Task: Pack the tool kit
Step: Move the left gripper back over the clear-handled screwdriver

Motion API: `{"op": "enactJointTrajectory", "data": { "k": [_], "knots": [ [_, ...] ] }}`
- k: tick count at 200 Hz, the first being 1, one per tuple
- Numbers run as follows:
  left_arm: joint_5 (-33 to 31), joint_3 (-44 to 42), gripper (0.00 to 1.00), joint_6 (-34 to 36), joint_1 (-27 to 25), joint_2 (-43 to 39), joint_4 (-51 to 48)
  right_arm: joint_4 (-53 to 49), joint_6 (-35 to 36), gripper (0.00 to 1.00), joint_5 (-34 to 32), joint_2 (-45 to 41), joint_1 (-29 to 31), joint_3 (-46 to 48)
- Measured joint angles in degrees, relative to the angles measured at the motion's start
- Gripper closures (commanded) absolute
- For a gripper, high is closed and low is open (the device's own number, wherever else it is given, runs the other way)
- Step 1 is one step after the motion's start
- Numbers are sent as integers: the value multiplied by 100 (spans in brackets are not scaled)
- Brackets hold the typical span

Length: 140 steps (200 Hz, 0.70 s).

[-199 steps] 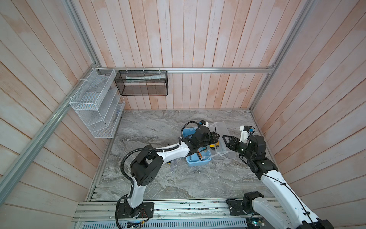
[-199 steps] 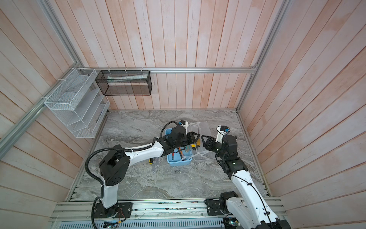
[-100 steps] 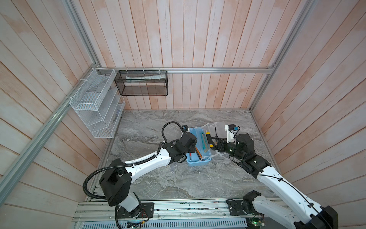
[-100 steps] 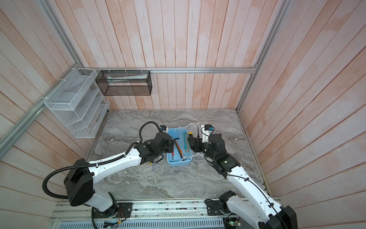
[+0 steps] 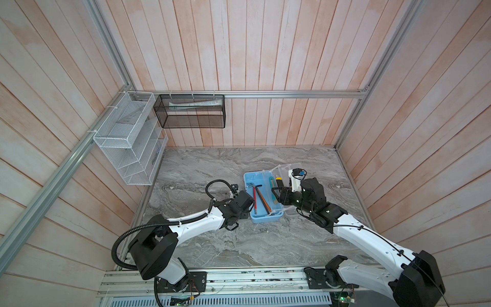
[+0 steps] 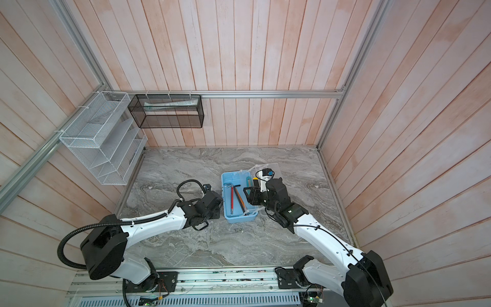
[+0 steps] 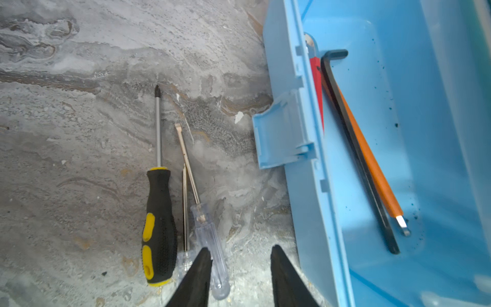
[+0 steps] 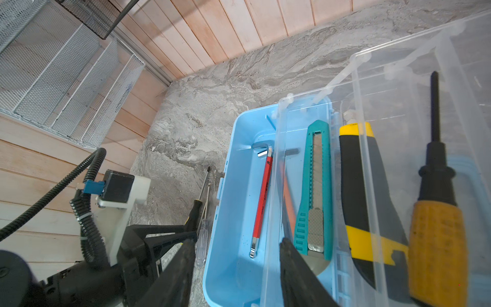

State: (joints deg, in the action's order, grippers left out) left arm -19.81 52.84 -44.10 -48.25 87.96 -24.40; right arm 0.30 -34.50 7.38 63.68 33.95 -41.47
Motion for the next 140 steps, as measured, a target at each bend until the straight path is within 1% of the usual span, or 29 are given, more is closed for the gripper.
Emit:
{"op": "enactJointTrajectory", "data": {
  "k": [41,77,140],
  "knots": [
    [4,-52,63,-61,98,173,116,81,-24,49,-2,39,4,0],
    [2,-52,64,-120,101,446,103,140,-24,49,-2,133,2,2],
    [7,-52,67,-177,125,647,98,186,-22,48,-2,201,0,22]
  ]
}}
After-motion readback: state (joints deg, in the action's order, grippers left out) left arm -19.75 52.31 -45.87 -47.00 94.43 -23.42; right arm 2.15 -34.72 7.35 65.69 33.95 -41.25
